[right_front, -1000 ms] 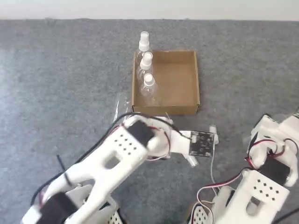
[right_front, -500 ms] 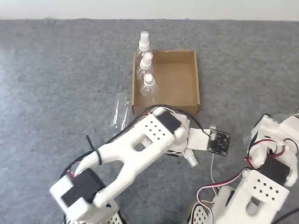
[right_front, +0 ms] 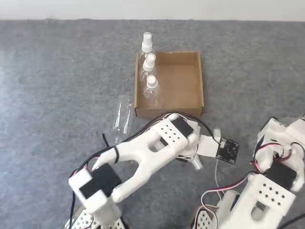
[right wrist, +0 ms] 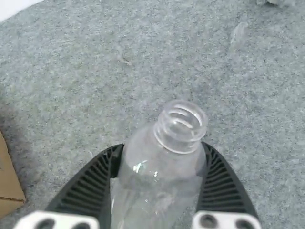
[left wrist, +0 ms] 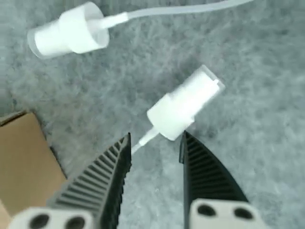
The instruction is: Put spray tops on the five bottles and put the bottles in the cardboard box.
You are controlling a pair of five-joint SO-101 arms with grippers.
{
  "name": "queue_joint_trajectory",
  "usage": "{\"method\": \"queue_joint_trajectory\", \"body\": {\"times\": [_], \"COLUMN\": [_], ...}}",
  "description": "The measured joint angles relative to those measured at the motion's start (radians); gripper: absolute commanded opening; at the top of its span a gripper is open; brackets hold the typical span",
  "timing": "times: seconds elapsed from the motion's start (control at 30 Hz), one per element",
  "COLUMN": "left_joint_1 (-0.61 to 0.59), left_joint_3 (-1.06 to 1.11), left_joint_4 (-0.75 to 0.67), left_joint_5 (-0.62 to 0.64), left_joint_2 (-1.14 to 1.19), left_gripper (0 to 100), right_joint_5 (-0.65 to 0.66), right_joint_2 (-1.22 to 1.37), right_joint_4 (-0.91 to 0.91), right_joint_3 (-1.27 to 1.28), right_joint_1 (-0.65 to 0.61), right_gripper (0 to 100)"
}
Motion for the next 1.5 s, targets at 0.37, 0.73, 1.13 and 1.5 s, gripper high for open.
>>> {"method": "queue_joint_trajectory", "body": {"times": [0.37, 0.73, 1.13, 1.5], "left_joint_1": [0.017, 0.017, 0.061, 0.083], "left_joint_3": [-0.086, -0.087, -0.095, -0.094], "left_joint_4": [-0.008, -0.005, -0.012, 0.008], "left_joint_5": [-0.005, 0.014, 0.089, 0.098], "left_joint_2": [0.147, 0.147, 0.147, 0.147], "left_gripper": [15, 22, 22, 5], "right_joint_5": [0.000, 0.000, 0.000, 0.000], "right_joint_2": [0.000, 0.000, 0.000, 0.000], "right_joint_4": [0.000, 0.000, 0.000, 0.000], "right_joint_3": [0.000, 0.000, 0.000, 0.000], "right_joint_1": [0.000, 0.000, 0.000, 0.000], "right_gripper": [10.0, 10.0, 10.0, 10.0]}}
